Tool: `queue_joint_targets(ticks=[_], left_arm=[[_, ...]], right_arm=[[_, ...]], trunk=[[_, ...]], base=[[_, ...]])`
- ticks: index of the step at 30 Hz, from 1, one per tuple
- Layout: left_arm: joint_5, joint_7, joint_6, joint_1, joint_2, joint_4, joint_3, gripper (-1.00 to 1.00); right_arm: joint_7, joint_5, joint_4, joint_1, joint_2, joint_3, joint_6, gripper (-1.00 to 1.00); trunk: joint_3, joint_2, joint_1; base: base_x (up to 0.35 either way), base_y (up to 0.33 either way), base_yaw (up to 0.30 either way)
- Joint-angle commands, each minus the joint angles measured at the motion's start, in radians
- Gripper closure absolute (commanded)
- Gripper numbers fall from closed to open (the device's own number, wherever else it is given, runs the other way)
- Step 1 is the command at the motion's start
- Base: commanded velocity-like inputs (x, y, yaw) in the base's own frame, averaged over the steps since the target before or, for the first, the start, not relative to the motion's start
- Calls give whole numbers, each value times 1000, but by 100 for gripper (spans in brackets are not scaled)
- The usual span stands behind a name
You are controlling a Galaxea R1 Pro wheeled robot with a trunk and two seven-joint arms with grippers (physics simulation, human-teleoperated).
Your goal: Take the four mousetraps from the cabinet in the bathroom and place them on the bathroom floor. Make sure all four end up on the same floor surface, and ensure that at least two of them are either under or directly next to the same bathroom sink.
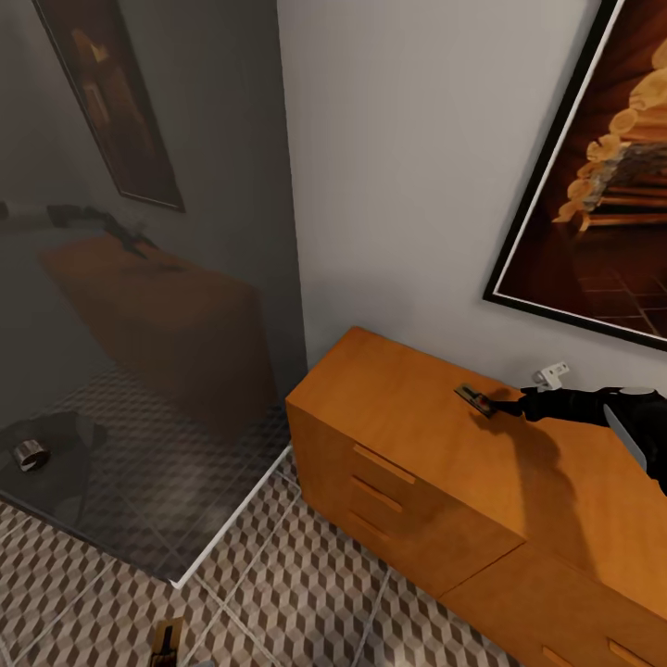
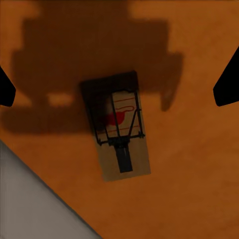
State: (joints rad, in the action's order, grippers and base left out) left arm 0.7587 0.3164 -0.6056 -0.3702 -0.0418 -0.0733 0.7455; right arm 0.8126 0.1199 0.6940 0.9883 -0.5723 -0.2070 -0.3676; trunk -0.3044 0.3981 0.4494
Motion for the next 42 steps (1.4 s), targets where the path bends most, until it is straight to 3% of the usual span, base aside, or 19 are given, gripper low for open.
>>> queue_joint_targets(ticks=[1,26,34,42], left_arm=[[-4,6,-2,-1,-1,-4,6,100],[-4,6,-2,-1,-3,-3,6,100],[-4,6,-2,-1,-2,-4,6,100],[-4,6,-2,-1,-2,-4,6,100]], right_arm=[[-2,10,0,1,-1,-5,-8,-100],[-1,12,-20,1,1,-5,-7,-100],[-1,12,-22,1,3,-6,-6,-100],[-1,15,-40,1,6,-8,35,-100]], trunk=[[-2,2,1],[-20,2,1],[-21,2,1],[-21,2,1]], base=[[3,0,0],[1,0,0],[161,0,0],[36,0,0]])
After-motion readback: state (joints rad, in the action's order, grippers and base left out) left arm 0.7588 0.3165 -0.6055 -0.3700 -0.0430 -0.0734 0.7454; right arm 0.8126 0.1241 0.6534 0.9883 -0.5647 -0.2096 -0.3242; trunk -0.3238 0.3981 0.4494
